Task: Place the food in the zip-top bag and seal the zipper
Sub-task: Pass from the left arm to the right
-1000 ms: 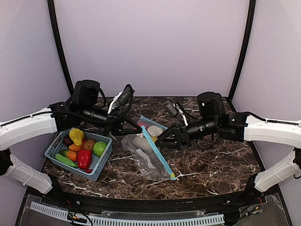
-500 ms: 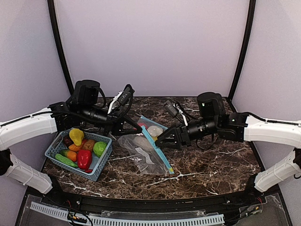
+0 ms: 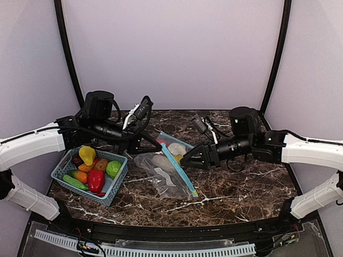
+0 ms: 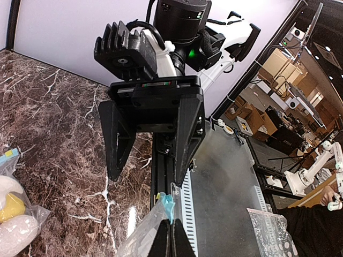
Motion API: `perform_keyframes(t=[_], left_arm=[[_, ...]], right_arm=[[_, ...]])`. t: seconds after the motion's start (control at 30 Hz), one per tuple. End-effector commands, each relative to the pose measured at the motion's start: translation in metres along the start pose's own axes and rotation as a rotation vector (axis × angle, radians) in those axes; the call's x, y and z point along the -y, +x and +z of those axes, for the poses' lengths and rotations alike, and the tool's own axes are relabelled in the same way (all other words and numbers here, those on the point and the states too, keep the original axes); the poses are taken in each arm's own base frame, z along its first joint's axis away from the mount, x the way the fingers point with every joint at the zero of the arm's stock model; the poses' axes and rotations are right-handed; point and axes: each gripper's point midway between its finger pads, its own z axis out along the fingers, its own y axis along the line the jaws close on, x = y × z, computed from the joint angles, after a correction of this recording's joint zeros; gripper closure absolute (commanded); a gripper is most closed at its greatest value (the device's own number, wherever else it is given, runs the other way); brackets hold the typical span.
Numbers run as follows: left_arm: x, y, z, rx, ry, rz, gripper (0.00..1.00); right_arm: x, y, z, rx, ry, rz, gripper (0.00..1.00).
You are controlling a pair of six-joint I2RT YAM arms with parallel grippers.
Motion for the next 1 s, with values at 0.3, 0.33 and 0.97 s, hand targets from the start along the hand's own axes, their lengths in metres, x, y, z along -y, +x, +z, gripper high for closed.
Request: perform_keyframes(t=[0.3,0.33,0.97], left_arm=[[0.012,-0.010,-0.003,0.022,0.030,0.039,0.99],[0.012,-0.010,-0.003,0.022,0.030,0.039,0.99],[0.013,-0.011,-0.003,0.023,0.037,0.040,0.99]], right_arm=[[0.006,0.002,0.006,-0.007,-0.006,0.005,0.38],[0.006,0.002,0.007,-0.009,-0.007,0.003,0.38],[0.011,0.009,0.016,-0.045,-0.027,0.011,0.44]])
